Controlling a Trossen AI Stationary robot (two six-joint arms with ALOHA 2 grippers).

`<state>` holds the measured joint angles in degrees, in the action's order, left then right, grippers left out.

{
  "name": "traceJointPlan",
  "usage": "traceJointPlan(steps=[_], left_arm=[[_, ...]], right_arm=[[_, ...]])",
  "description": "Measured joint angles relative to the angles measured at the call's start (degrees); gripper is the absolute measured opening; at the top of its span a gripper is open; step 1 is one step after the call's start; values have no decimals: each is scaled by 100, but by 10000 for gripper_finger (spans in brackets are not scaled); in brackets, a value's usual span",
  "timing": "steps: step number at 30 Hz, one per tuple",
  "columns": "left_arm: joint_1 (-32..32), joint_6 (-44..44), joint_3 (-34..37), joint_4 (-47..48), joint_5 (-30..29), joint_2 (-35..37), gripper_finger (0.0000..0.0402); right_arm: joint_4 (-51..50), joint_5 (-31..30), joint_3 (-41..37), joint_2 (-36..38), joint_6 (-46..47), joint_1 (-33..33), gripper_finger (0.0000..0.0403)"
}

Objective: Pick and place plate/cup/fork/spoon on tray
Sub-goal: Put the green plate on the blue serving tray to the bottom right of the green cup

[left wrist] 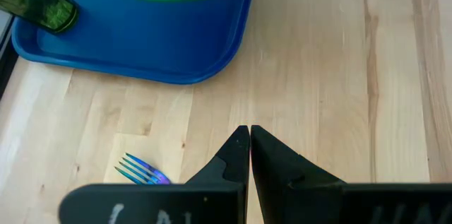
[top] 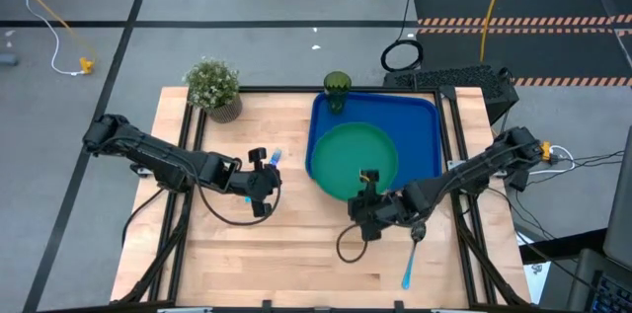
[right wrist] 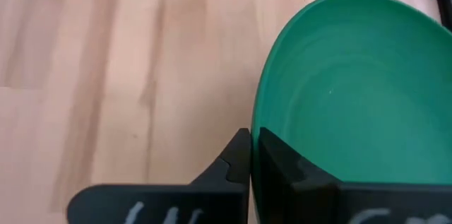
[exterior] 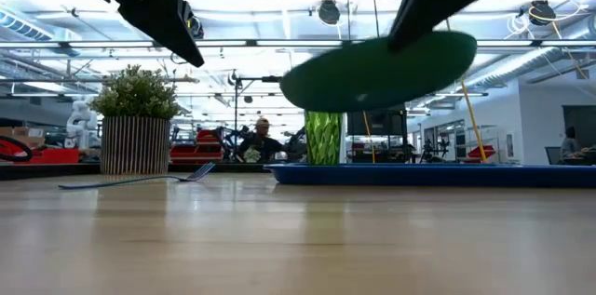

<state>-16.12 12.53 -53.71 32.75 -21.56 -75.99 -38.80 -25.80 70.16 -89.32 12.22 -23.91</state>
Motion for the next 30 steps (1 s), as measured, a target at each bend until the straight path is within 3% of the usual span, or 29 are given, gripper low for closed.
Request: traceJointPlan(steps=[7,30], left_arm=[[0,-18,0,0,0,0,19],[2,-37,0,-4,0,0,19]], right_arm=[[-35,9,-434,-2,655,283,0],[604,-273,-1385,-2,968,987,0]])
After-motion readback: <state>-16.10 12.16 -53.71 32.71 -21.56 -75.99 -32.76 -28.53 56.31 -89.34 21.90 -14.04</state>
